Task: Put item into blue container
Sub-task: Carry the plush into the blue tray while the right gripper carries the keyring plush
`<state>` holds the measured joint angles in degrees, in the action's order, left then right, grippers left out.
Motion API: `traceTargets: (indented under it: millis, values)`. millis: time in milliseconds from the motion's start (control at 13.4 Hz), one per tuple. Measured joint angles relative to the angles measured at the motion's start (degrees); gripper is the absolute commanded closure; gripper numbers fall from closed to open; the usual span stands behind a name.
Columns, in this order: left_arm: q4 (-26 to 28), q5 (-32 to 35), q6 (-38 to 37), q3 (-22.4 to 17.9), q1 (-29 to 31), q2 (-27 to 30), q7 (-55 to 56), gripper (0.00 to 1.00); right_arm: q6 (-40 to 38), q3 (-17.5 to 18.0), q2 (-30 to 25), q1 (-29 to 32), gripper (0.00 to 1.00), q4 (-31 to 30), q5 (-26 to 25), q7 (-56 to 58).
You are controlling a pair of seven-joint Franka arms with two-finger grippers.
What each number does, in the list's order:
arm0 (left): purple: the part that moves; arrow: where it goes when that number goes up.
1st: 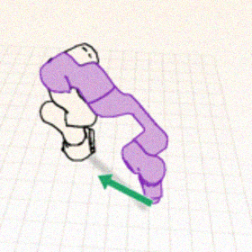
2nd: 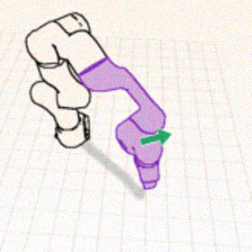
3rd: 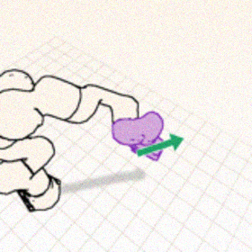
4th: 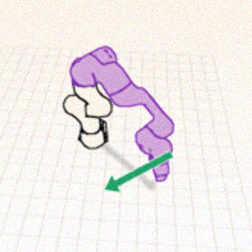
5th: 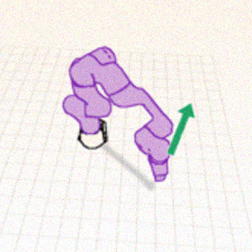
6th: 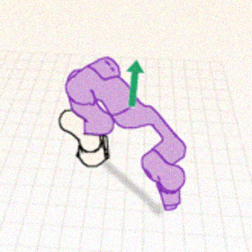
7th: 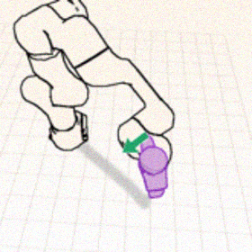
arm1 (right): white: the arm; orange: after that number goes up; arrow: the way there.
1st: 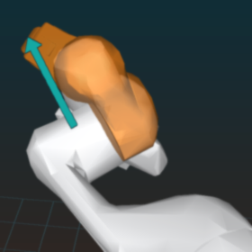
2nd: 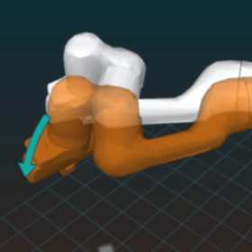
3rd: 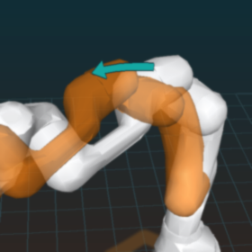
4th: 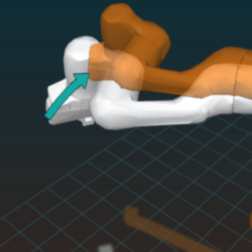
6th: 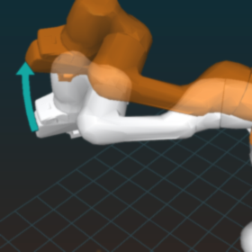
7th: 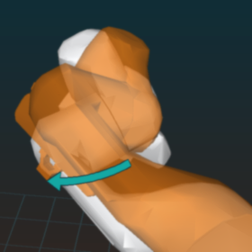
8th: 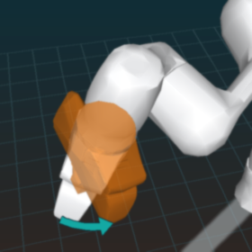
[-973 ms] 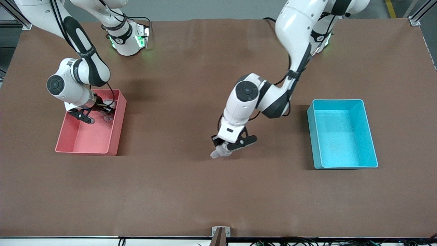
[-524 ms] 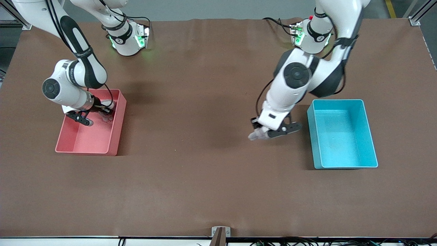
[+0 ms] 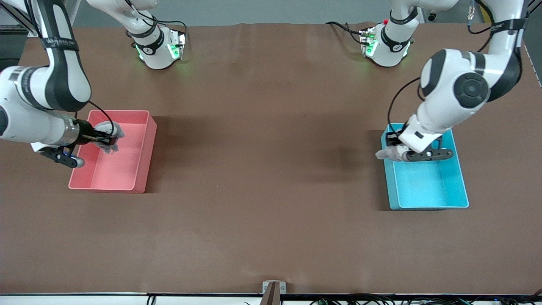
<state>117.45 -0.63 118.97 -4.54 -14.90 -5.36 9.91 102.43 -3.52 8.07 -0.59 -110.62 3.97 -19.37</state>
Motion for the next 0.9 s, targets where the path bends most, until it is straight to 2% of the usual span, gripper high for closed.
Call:
traceTargets:
  millis: [224, 449, 673, 898]
  values:
    - [1.31, 3.04, 0.25, -0.02, 6.83, -1.18, -9.04, 0.85, 0.06, 0.36, 0.24, -7.98, 0.97, 2.41, 1.8, -12.69]
    - [1.51, 5.28, 3.41, 0.02, 10.2, -5.1, -12.4, 0.84, 6.89, 0.76, 2.88, -18.98, 0.97, 3.08, 4.96, -29.35]
    - [1.51, 5.43, 6.67, 0.08, 11.79, -9.67, -14.45, 0.83, 15.34, 0.83, 10.27, -28.38, 0.97, 6.49, 5.08, -44.48]
    - [1.55, 5.49, 8.97, 0.13, 13.64, -13.1, -15.73, 0.81, 18.3, 0.79, 21.59, -34.64, 0.97, 16.29, 5.05, -55.55]
